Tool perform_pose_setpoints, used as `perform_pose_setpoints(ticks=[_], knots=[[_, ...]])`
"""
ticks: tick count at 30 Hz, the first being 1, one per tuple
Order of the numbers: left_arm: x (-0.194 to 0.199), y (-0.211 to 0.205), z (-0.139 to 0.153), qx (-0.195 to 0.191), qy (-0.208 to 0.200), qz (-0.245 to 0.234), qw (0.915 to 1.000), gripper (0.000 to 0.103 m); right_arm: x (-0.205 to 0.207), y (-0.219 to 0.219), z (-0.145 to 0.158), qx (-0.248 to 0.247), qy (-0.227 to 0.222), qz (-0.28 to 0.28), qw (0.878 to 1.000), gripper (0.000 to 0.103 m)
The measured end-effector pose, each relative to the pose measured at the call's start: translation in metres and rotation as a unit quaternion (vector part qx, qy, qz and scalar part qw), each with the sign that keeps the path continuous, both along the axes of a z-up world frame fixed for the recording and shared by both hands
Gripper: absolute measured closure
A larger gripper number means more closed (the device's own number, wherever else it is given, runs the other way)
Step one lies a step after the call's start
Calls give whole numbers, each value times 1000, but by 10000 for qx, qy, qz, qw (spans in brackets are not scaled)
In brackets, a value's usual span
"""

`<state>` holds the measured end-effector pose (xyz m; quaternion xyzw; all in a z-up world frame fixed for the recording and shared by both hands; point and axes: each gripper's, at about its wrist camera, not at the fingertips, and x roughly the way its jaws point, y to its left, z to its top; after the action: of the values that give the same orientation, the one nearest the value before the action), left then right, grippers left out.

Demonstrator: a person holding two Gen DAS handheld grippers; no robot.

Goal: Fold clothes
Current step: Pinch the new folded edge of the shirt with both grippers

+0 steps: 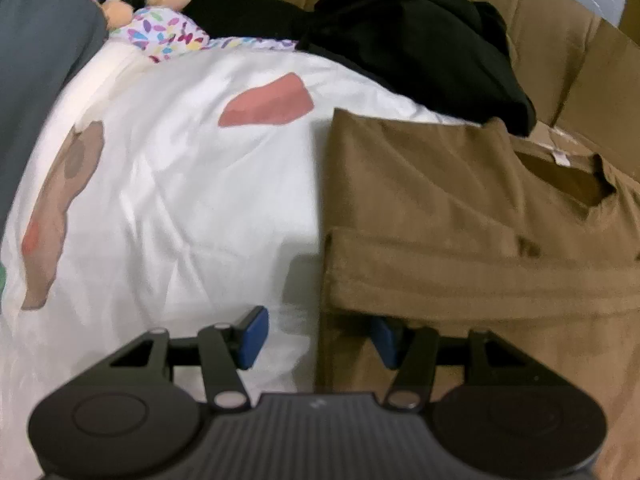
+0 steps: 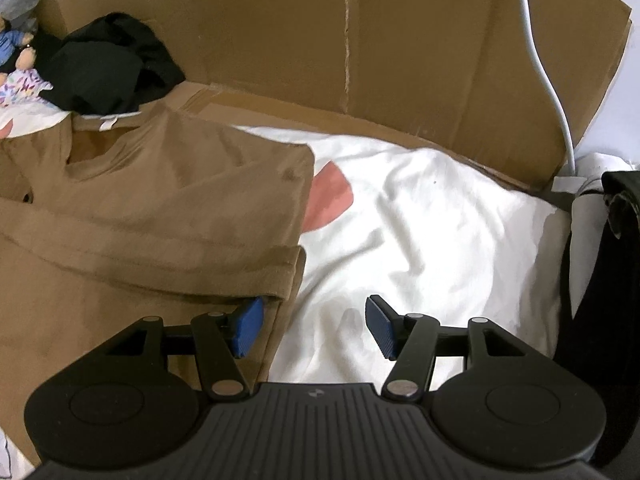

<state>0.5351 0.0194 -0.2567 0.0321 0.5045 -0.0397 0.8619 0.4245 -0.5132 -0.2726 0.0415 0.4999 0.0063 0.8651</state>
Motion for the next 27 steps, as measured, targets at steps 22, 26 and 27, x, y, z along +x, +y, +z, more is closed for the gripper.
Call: perform_pose_setpoints(ticks=[22,26,27], knots=[[33,-9,13,-482,-931,215,9943,45,25,-28,11,575,-960,-549,9922,41],[27,-10,12,-493,-956,83,9942,45,21,-35,12,580,-998,-503,9920,41],[26,-10,12,-483,-964,64,9942,45,19,-36,12,581,-1008,-492,9920,41]])
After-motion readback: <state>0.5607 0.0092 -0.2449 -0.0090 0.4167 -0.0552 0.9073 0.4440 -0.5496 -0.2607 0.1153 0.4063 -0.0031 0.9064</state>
